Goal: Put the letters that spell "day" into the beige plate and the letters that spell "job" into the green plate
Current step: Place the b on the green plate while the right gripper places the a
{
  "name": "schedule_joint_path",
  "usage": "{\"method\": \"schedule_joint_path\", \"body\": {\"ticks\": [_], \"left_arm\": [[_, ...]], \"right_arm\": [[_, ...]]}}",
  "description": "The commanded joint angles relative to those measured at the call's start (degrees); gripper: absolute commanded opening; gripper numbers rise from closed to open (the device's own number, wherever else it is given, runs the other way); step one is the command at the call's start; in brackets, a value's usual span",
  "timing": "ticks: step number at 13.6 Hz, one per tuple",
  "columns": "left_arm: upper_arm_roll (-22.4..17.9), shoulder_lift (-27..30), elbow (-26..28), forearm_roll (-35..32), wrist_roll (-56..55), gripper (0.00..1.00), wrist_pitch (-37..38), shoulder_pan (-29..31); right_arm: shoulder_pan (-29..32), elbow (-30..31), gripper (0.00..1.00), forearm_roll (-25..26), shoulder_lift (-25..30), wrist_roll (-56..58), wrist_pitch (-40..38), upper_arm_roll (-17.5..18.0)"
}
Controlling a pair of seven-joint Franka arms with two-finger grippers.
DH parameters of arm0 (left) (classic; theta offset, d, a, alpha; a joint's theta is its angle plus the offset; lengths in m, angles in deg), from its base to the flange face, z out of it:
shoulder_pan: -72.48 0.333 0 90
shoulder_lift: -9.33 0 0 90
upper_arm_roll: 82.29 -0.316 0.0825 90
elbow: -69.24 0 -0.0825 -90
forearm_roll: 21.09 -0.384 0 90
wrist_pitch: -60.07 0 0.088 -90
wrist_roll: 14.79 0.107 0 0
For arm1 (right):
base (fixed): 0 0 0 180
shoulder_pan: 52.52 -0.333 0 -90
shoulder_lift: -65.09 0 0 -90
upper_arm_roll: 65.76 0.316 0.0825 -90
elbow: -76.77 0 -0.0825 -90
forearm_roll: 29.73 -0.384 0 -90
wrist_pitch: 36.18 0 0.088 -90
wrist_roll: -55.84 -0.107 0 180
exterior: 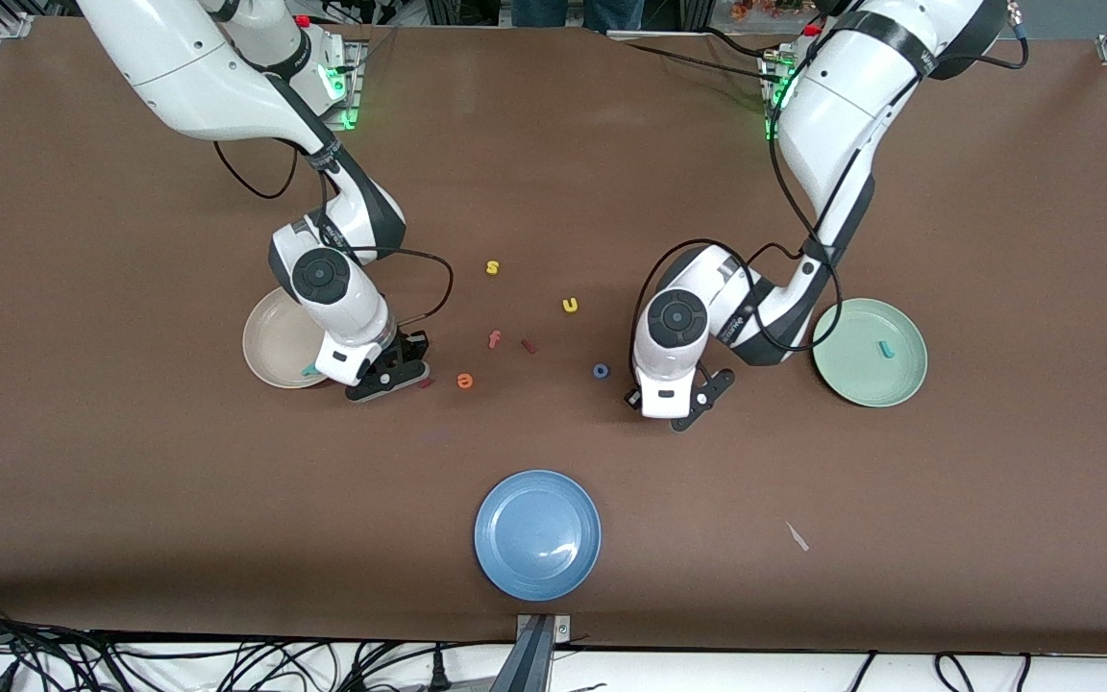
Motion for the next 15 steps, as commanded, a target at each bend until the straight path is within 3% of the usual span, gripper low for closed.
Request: {"method": "schedule_joint_path", "body": {"ticks": [1,2,4,7,11,15], "left_arm": [[0.58,5.15,0.36,-0.20,6.81,0.00,6.78,1.99],[0.67,6.47,0.36,1.11,9.88,0.00,8.54,3.30],[0.58,8.76,0.80,5.06,19.96,0.00,14.41,7.24],[0.50,10.35,1.42,5.08,37.55,0.00,24.89,13.84],[0.23,10.26,5.01,4.20,52.94,0.00,25.96,21.13],[0.32,9.74,10.45,-1.59,62.55,0.00,22.20,26.85]], "right_arm": [[0.44,0.58,0.44,0.75,1.71,0.66,-1.95,-0.02],[0.44,0.75,0.62,0.66,1.89,0.40,-1.95,-0.02],[0.44,1.63,0.68,0.66,1.98,-0.13,-1.95,-0.02],[0.44,3.56,0.68,0.66,2.42,-0.40,-1.34,-0.11],[1.58,8.30,0.68,0.22,5.23,-0.57,-0.02,-0.11],[1.67,9.72,0.68,0.31,5.67,-4.61,1.13,-0.11]]}}
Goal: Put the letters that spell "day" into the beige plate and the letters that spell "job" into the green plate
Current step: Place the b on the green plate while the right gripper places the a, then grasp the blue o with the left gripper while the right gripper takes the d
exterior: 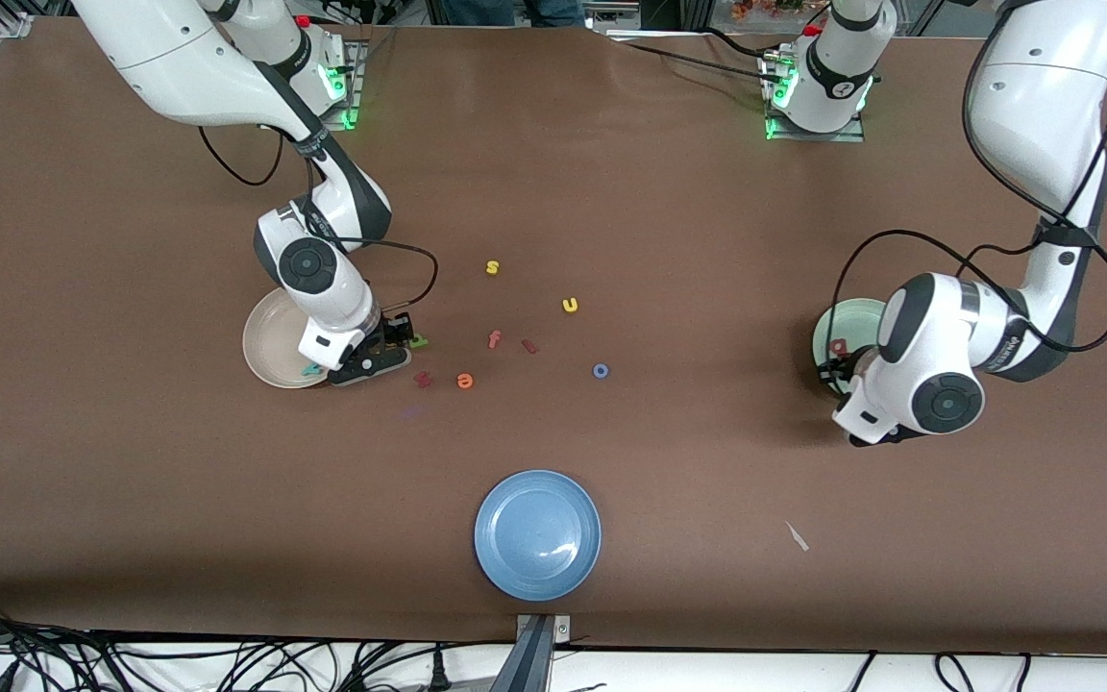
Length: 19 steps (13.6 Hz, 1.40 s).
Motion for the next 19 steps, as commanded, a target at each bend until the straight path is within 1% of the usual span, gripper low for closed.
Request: {"method": "schedule_joint_path", "body": {"ticks": [1,2,4,5,6,7,8,9,11,12,13,15,16,18,19], "left_arm": [[0.48,0.91,6.12,-3.87,4.83,0.00,-6.08,3.41],[0.48,1.00,7.71,-3.97,6.32,0.00,-8.46,4.21],[0.48,0.82,7.99,-4.06,6.78,0.01,-9.71,4.92],[0.48,0.82,7.99,-3.97,6.78,0.23,-9.71,5.01],[0.48,0.91,7.99,-3.97,6.69,0.82,-9.63,4.92],[0.57,1.43,7.99,-3.88,6.69,1.00,-9.02,4.92],[0.74,2.31,7.90,-3.36,6.08,1.00,-8.31,4.66],[1.36,3.36,7.47,-2.83,5.73,1.00,-6.31,4.22],[4.78,7.30,7.02,2.33,1.71,1.00,-2.87,4.48],[6.27,8.89,7.02,5.66,-1.45,1.00,-2.60,4.31],[8.63,9.52,6.94,8.48,-5.92,1.00,-2.59,4.22],[13.73,9.18,5.02,9.39,-17.16,1.00,-3.21,3.78],[15.93,8.39,3.96,9.48,-23.04,1.00,-3.64,2.73],[16.48,6.02,1.76,9.56,-32.29,1.00,-8.54,-2.78],[16.48,4.36,1.05,9.22,-36.60,1.00,-11.79,-5.08]], "right_arm": [[0.38,2.68,0.68,0.32,1.67,-3.16,0.93,0.34],[0.38,3.03,0.67,0.41,1.75,-4.48,1.02,0.34],[0.38,3.64,0.67,0.41,1.75,-5.02,1.45,0.43],[0.38,4.34,0.67,0.41,1.75,-5.28,2.33,0.43],[0.38,4.96,0.67,0.41,1.75,-5.98,3.29,0.43],[0.38,5.57,0.66,0.41,1.75,-6.24,4.00,0.43],[0.38,6.01,0.62,0.41,1.75,-6.33,4.61,0.43],[0.38,6.11,0.56,0.41,1.75,-6.33,4.79,0.43],[0.38,6.19,0.41,0.50,1.75,-6.33,4.80,0.52],[0.38,6.19,0.34,0.41,1.75,-6.51,4.71,0.60],[0.38,6.19,0.28,0.49,1.75,-6.51,4.71,0.69],[0.38,6.19,0.20,0.50,1.84,-6.60,4.62,0.78],[0.38,6.19,0.19,0.50,2.02,-6.51,4.45,0.78],[0.38,6.02,0.19,0.49,3.24,-5.81,4.01,0.78],[0.46,5.76,0.19,0.50,4.38,-5.72,2.35,0.87]]}}
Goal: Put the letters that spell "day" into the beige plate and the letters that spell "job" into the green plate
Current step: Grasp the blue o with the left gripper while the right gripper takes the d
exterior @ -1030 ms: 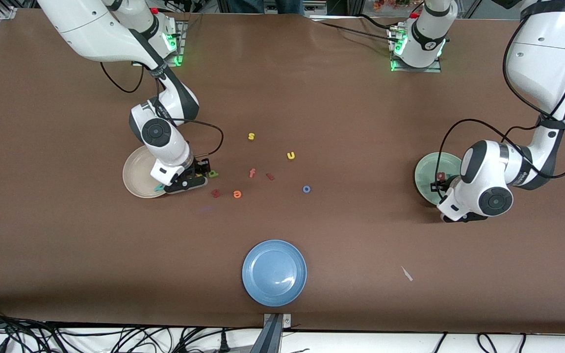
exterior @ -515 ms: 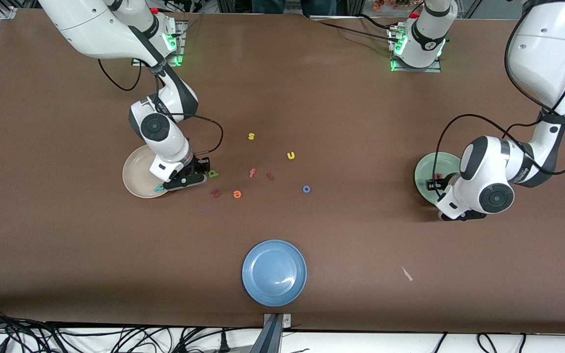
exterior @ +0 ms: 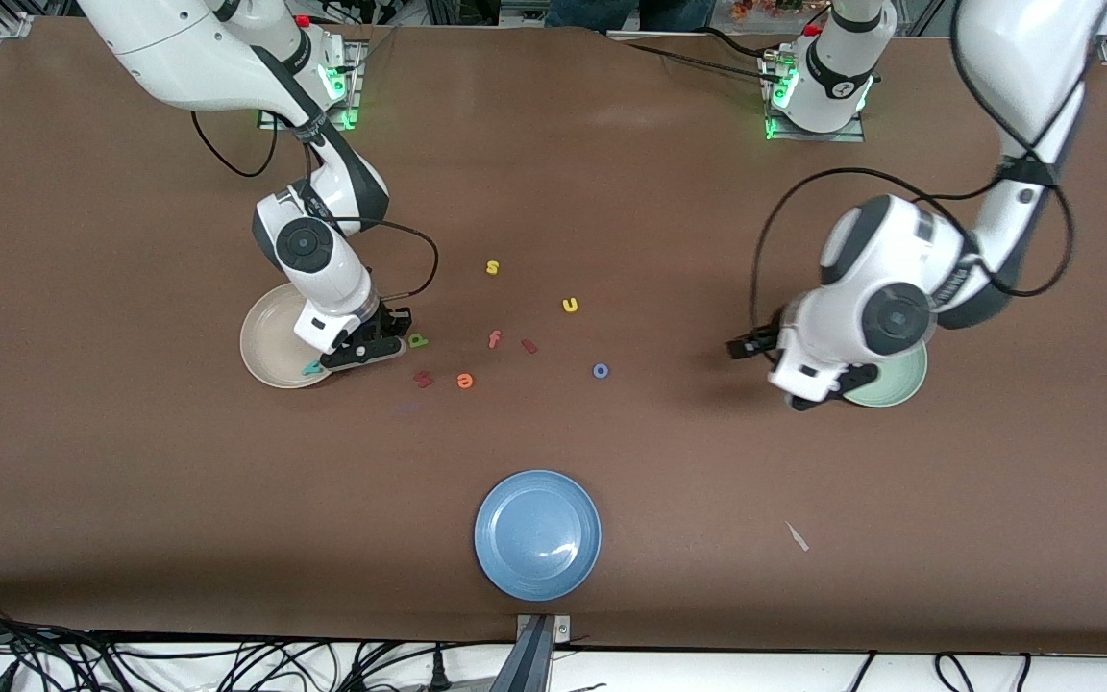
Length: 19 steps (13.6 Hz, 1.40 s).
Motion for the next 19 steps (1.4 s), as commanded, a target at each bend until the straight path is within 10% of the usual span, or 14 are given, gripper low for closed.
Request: {"method": "schedule_joint_path", "body": {"ticks": [1,8,12,16,19], "left_arm": [[-0.59,-5.70,-3.22,0.37,-11.09,1.00,-6.87,-6.21],[-14.20,-17.84,-15.34,-2.19,-26.67,1.00,-13.32,-25.19],[-14.57,-21.54,-19.40,-2.27,-30.55,1.00,-13.40,-27.67],[-14.92,-22.60,-19.31,-2.63,-32.40,0.99,-16.47,-29.08],[-15.01,-22.95,-19.31,-2.71,-32.14,0.90,-17.10,-29.34]], "right_arm": [[0.42,1.23,0.19,0.58,3.23,-0.15,-4.38,0.58],[1.64,-2.20,0.20,0.31,8.86,6.94,-15.84,1.20],[7.35,-2.20,0.22,0.23,9.04,16.63,-15.93,0.93],[7.54,-2.12,0.73,-0.65,8.78,16.12,-15.93,0.93],[7.54,-2.12,0.75,-1.18,8.69,15.94,-16.10,1.11]]}}
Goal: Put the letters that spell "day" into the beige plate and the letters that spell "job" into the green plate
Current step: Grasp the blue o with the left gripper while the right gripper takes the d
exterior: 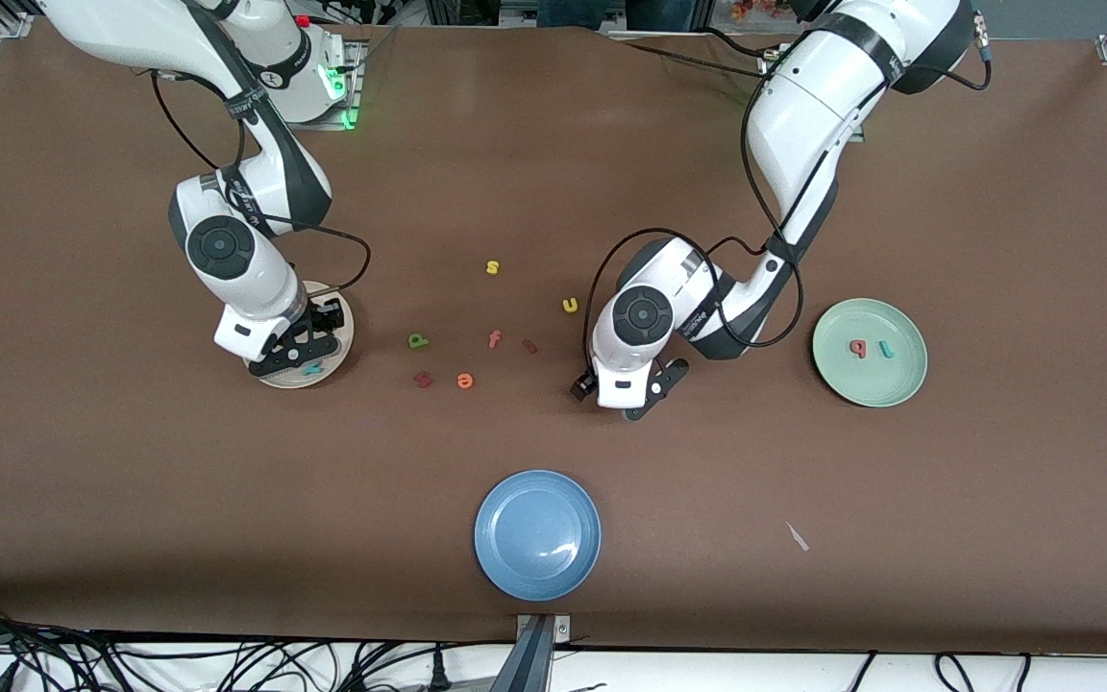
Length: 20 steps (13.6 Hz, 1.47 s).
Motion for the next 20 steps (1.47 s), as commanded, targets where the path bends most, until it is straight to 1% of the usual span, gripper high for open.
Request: {"method": "schedule_joint_path", "body": {"ticks": [1,2,3,5,6,8,11,13,14,15,17,18,20], "left_arm": [[-0.64,-1.43,-1.89,-1.66,-0.69,0.85,0.00,-0.75],[-0.90,-1.96,-1.98,-1.66,-0.51,0.85,-0.35,-0.75],[-1.07,-1.96,-1.89,-1.66,-0.51,0.84,-0.44,-0.83],[-1.07,-1.96,-1.89,-1.66,-0.51,0.71,-0.44,-0.92],[-1.07,-2.13,-1.98,-1.66,-0.51,0.69,-0.53,-1.10],[-1.86,-2.31,-1.98,-1.66,-0.51,0.61,-0.53,-2.06],[-4.32,-2.31,-1.98,-1.66,-0.94,0.61,-1.58,-4.95],[-4.77,-2.40,-1.98,-1.66,-1.03,0.61,-1.58,-5.66],[-4.77,-2.40,-1.98,-1.66,-1.03,0.57,-1.59,-5.67],[-4.77,-2.40,-1.98,-1.66,-1.03,0.45,-1.59,-5.67],[-5.03,-2.66,-1.98,-1.66,-1.03,0.35,-1.59,-5.67],[-5.03,-2.58,-1.98,-1.66,-0.95,0.32,-1.59,-5.67],[-5.12,-2.58,-1.98,-1.66,-0.60,0.19,-1.59,-5.58]], "right_arm": [[0.02,-0.06,0.75,-1.02,0.08,-1.48,-0.82,0.64],[-0.15,-0.15,0.75,-1.46,-0.18,-4.37,-0.64,1.33],[-0.33,-0.93,0.75,-1.81,-1.32,-7.44,-0.38,3.26],[-1.03,-3.13,0.78,-1.81,-3.43,-13.16,0.06,5.64],[-1.82,-3.66,0.78,-1.81,-4.13,-15.27,0.15,6.17],[-3.49,-5.33,0.78,-1.81,-6.15,-17.57,1.11,6.52],[-5.25,-6.30,0.78,-1.72,-8.53,-19.95,4.89,6.53],[-5.69,-6.30,0.78,-1.55,-10.02,-21.96,6.47,6.53],[-6.04,-6.30,0.78,-1.20,-10.81,-23.19,7.78,6.61],[-6.30,-6.13,0.78,-0.93,-11.52,-23.55,8.75,6.53],[-6.39,-5.60,0.78,-0.84,-11.96,-23.64,9.90,6.53],[-6.39,-5.51,0.78,-0.84,-12.31,-23.73,9.99,6.61],[-6.39,-4.64,0.78,-0.67,-12.31,-23.65,11.30,6.53]]}}
